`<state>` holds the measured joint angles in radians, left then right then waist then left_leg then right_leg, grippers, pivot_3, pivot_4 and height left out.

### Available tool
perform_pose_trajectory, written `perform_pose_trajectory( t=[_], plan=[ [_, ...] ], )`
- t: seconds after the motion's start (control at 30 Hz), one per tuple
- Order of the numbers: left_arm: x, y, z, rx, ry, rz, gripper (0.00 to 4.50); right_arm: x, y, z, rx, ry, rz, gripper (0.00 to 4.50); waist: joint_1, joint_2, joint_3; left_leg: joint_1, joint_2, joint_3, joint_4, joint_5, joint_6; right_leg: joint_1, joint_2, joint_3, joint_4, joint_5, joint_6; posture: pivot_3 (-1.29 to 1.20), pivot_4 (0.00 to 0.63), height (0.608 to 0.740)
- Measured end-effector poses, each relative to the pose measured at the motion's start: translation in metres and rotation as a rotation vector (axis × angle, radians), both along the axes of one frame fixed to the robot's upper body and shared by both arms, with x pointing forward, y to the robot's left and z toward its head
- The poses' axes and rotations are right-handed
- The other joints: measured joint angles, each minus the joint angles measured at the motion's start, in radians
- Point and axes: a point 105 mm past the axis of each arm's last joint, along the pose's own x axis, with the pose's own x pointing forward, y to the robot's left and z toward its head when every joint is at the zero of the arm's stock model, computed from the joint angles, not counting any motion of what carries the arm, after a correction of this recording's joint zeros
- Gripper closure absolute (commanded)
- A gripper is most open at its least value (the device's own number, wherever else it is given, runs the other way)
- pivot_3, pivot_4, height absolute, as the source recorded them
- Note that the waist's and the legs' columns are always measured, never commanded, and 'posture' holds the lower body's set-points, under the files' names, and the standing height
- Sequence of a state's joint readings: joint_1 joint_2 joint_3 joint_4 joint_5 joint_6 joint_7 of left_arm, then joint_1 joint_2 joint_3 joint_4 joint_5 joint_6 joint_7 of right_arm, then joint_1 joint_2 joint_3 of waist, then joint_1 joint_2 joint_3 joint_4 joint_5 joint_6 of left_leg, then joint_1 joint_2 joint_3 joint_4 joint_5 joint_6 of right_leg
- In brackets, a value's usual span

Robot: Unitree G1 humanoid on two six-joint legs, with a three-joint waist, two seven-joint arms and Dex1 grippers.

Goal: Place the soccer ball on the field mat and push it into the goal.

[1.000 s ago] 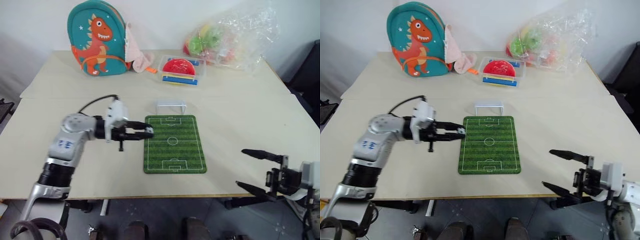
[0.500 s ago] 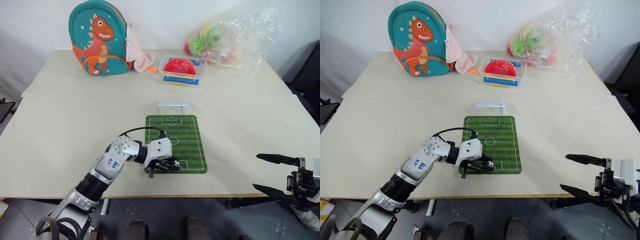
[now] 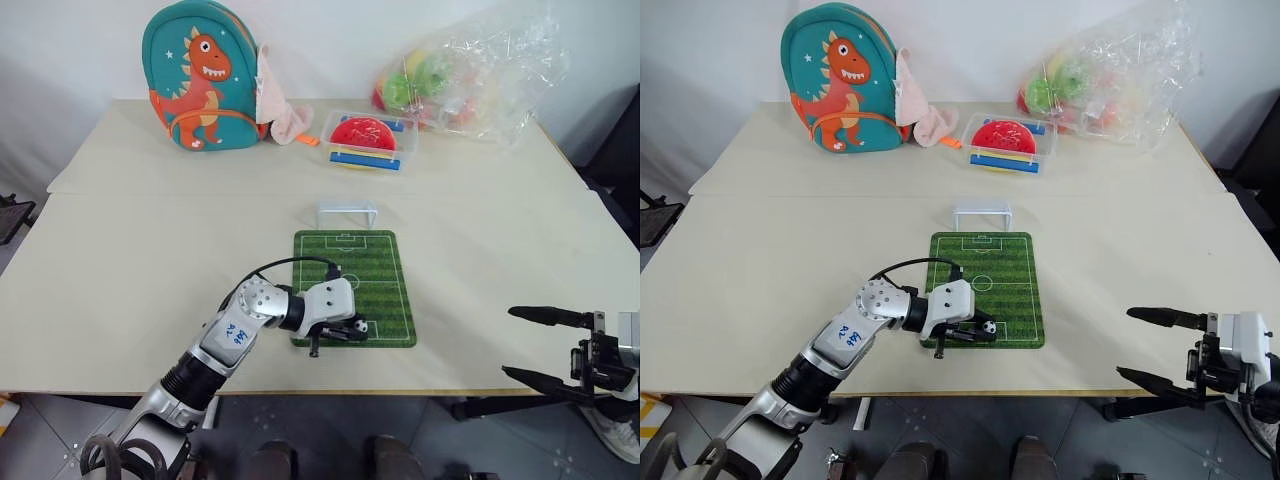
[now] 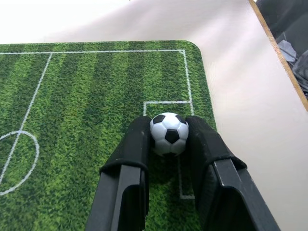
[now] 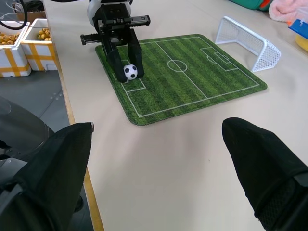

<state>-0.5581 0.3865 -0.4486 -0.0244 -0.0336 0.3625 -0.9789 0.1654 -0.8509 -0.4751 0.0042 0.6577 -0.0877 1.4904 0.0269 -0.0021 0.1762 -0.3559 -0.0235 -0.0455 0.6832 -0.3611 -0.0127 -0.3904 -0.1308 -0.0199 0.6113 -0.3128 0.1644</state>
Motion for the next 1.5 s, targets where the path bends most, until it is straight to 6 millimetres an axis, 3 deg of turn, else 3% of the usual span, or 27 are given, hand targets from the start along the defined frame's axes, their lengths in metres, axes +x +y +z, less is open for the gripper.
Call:
perform_pose_trajectory(
  t=[0.13, 0.53, 0.7, 0.8, 0.87, 0.93, 1.03, 1.1, 1.17, 1.23, 1.3, 1.37, 1.5],
  plan=[
    [0.000, 0.000, 0.001, -0.003, -0.008, -0.008, 1.54, 0.000, 0.001, 0.000, 0.003, -0.001, -0.002, 0.00, 0.000, 0.000, 0.000, 0.000, 0.000, 0.000, 0.000, 0.000, 0.000, 0.000, 0.000, 0.000, 0.000, 0.000, 0.000, 0.00, 0.150, 0.740],
    [-0.002, -0.004, 0.013, -0.070, -0.048, -0.053, 1.54, 0.000, 0.002, -0.006, 0.022, 0.007, -0.024, 0.00, 0.000, 0.000, 0.000, 0.000, 0.000, 0.000, 0.000, 0.000, 0.000, 0.000, 0.000, 0.000, 0.000, 0.000, 0.000, 0.00, 0.150, 0.740],
    [0.002, -0.006, 0.041, -0.238, -0.045, -0.053, 1.54, 0.000, 0.002, -0.007, 0.028, 0.011, -0.025, 0.00, 0.000, 0.000, 0.000, 0.000, 0.000, 0.000, 0.000, 0.000, 0.000, 0.000, 0.000, 0.000, 0.000, 0.000, 0.000, 0.00, 0.150, 0.740],
    [0.000, 0.011, 0.057, -0.315, -0.013, -0.092, 1.54, 0.000, 0.004, -0.007, 0.041, 0.005, -0.024, 0.00, -0.005, 0.000, 0.000, 0.000, 0.001, 0.000, 0.000, 0.000, 0.000, -0.001, 0.001, 0.000, 0.001, 0.000, 0.000, 0.00, 0.150, 0.740],
    [-0.002, 0.040, 0.065, -0.325, -0.007, -0.102, 1.54, 0.002, 0.005, -0.006, 0.076, 0.002, -0.032, 0.00, -0.017, 0.000, 0.000, 0.001, 0.002, 0.000, -0.001, 0.000, 0.000, -0.001, 0.001, 0.000, 0.001, 0.000, 0.000, 0.00, 0.150, 0.740],
    [-0.006, 0.070, 0.064, -0.298, -0.010, -0.097, 1.93, 0.003, 0.005, -0.004, 0.091, -0.003, -0.031, 0.00, -0.023, 0.002, 0.000, 0.001, 0.001, -0.001, -0.001, 0.000, 0.000, -0.001, 0.000, 0.000, 0.001, 0.000, 0.000, 0.00, 0.150, 0.740],
    [-0.019, 0.110, 0.044, -0.223, 0.023, -0.060, 2.67, 0.001, 0.007, -0.002, 0.083, -0.016, -0.004, 0.00, -0.025, 0.002, 0.000, 0.001, 0.001, -0.002, -0.001, 0.000, 0.000, 0.000, -0.001, 0.000, 0.000, 0.000, 0.000, 0.00, 0.150, 0.740],
    [-0.031, 0.128, 0.029, -0.200, 0.079, -0.017, 3.30, -0.001, 0.005, -0.003, 0.076, -0.016, 0.004, 0.00, -0.026, 0.002, 0.000, 0.001, 0.001, -0.002, -0.001, 0.000, 0.000, 0.000, -0.001, 0.000, 0.000, 0.000, 0.000, 0.00, 0.150, 0.740],
    [-0.044, 0.132, 0.020, -0.197, 0.109, -0.010, 3.90, -0.002, 0.004, -0.003, 0.074, -0.018, 0.010, 0.00, -0.015, 0.002, 0.000, 0.001, 0.003, -0.004, -0.001, 0.000, 0.000, 0.000, -0.003, 0.000, 0.000, 0.000, 0.000, 0.00, 0.150, 0.740],
    [-0.054, 0.127, 0.020, -0.215, 0.103, -0.019, 4.46, 0.000, 0.003, -0.003, 0.071, -0.026, 0.013, 0.00, -0.003, 0.002, 0.000, 0.001, 0.003, -0.003, 0.000, 0.000, 0.001, 0.001, -0.003, 0.001, 0.000, 0.000, 0.000, 0.00, 0.150, 0.740],
    [-0.065, 0.114, 0.019, -0.266, 0.097, -0.002, 4.49, 0.002, 0.000, -0.003, 0.068, -0.037, 0.001, 0.00, -0.002, 0.002, 0.000, 0.002, 0.003, -0.003, -0.001, -0.001, 0.002, 0.002, -0.004, 0.002, -0.002, 0.001, 0.000, 0.00, 0.150, 0.740],
    [-0.072, 0.085, 0.011, -0.339, 0.119, 0.000, 4.49, 0.004, -0.005, -0.007, 0.068, -0.035, -0.019, 0.00, 0.002, 0.003, 0.000, 0.002, 0.001, -0.004, -0.001, -0.001, 0.003, 0.003, -0.005, 0.001, -0.003, 0.001, 0.001, 0.00, 0.150, 0.740],
    [-0.067, 0.053, 0.004, -0.328, 0.113, -0.005, 4.49, 0.006, -0.008, -0.008, 0.065, -0.052, -0.025, 0.00, 0.000, 0.003, 0.000, 0.003, -0.001, -0.003, 0.000, -0.001, 0.002, 0.004, -0.001, 0.000, -0.002, 0.001, 0.001, 0.00, 0.150, 0.740]
  ],
)
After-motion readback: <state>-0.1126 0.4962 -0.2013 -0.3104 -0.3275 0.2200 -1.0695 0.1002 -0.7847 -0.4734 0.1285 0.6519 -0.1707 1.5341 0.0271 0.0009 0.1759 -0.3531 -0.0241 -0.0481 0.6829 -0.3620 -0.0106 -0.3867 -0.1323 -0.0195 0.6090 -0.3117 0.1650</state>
